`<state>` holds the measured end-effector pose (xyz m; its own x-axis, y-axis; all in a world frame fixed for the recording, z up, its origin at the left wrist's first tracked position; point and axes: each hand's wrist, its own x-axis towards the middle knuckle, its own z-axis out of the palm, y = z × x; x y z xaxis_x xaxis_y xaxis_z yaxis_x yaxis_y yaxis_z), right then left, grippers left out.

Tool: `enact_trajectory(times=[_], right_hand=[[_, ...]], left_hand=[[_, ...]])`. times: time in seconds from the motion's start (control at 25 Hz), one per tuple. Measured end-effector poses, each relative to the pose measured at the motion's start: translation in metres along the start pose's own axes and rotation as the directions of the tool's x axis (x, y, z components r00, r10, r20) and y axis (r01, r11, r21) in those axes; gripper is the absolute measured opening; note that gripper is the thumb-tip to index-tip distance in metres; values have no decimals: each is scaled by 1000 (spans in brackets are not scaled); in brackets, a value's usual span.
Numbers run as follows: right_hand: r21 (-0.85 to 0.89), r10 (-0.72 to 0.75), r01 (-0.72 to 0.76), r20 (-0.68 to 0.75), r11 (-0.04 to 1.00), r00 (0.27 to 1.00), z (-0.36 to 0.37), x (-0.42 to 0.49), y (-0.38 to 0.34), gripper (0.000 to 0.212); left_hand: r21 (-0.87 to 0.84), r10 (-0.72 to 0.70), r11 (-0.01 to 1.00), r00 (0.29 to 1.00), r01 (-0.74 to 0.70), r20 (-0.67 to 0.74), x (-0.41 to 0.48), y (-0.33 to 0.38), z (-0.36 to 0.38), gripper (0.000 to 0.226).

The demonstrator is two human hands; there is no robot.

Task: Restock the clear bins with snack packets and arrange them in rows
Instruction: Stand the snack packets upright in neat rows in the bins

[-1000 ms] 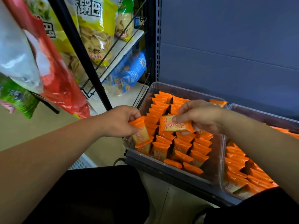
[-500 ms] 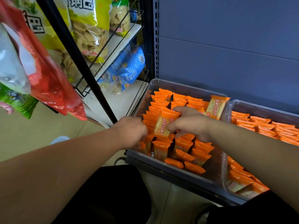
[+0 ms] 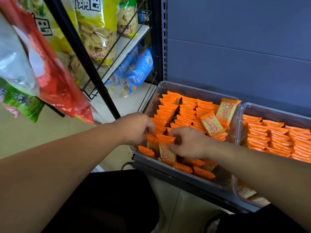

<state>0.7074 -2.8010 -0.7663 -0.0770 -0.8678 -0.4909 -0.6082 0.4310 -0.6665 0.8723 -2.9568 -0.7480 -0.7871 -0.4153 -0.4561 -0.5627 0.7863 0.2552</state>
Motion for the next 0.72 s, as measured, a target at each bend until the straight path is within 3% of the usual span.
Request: enact_trajectory(times=[0.08,0.16,0.28,0.4,0.56,0.72], right_hand=[[39,-15,17,-69,999,998,6,3,2,9],[70,-8,15,-100,997,995,8,6,3,11],[-142,-10,1,-65,990,998,15,7,8,15],[-344,-5,-23,-82,939,997,30,11,12,20],[-264,-12,18,23,964,1000,6,9,5,35],[-196,22,-36,-74,980,997,-28,-3,23,20]], left_hand=[[-67,-21,998,1000,21,-2,-2,-2,-1,29],[-28,-2,1000,998,4,65,-2,1,-1,29],[15,23,1000,990,-26,140,-2,9,1,32],[10,27,1000,991,-28,131,0,10,4,28],[-221,99,972,994,-85,52,7,21,19,29],[-233,134,967,981,-99,139,20,39,31,10]])
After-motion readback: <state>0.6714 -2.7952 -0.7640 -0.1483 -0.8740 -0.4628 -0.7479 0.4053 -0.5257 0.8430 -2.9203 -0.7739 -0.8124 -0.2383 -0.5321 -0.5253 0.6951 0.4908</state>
